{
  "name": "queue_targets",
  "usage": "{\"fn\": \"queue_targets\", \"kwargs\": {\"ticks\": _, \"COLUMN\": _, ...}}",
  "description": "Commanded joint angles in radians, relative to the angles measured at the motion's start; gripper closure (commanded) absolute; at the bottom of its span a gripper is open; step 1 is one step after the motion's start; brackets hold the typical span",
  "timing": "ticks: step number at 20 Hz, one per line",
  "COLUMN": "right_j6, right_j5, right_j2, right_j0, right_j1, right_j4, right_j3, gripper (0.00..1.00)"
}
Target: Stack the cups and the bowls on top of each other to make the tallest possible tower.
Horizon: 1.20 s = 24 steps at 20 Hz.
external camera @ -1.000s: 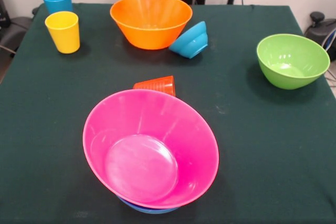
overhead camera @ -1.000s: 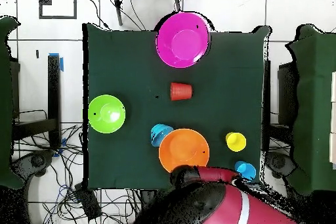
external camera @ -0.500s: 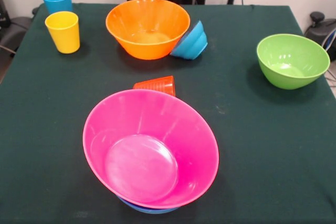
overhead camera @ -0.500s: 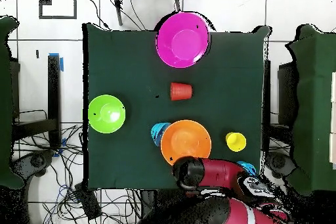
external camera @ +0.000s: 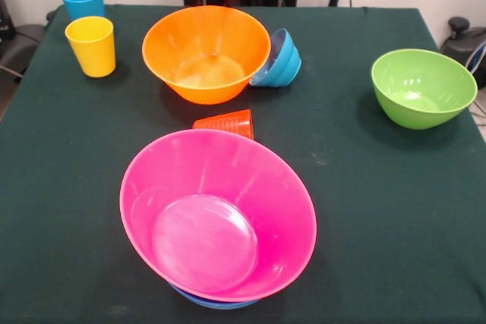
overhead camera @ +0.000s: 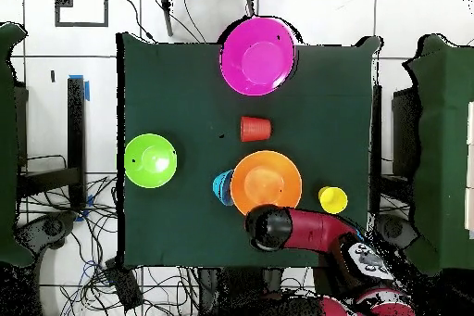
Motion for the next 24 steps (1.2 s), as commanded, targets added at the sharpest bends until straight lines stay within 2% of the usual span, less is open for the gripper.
{"fn": "queue_targets", "kwargs": {"ticks": 1, "right_j6": 0.118, "right_j5": -0.010, "right_j2": 0.083, "right_j0": 0.048, "right_j1": 0.016, "right_j4": 0.052, "right_j3": -0.099, "gripper": 0.00}}
{"fn": "queue_targets", "kwargs": {"ticks": 6, "right_j6": 0.136, "right_j5": 0.001, "right_j2": 0.076, "right_j0": 0.083, "right_j1": 0.015, "right_j4": 0.082, "right_j3": -0.122, "gripper": 0.00}}
{"fn": "queue_targets", "kwargs": {"ticks": 17, "right_j6": 0.135, "right_j5": -0.076, "right_j2": 0.069, "right_j0": 0.086, "right_j1": 0.079, "right_j4": 0.093, "right_j3": -0.149, "gripper": 0.00}}
{"fn": "queue_targets", "kwargs": {"ticks": 20, "right_j6": 0.137, "right_j5": -0.071, "right_j2": 0.060, "right_j0": 0.094, "right_j1": 0.024, "right_j4": 0.087, "right_j3": -0.094, "gripper": 0.00}}
{"fn": "queue_targets", "kwargs": {"ticks": 24, "right_j6": 0.158, "right_j5": -0.036, "right_j2": 0.049, "right_j0": 0.121, "right_j1": -0.025, "right_j4": 0.104, "right_j3": -0.064, "gripper": 0.00}}
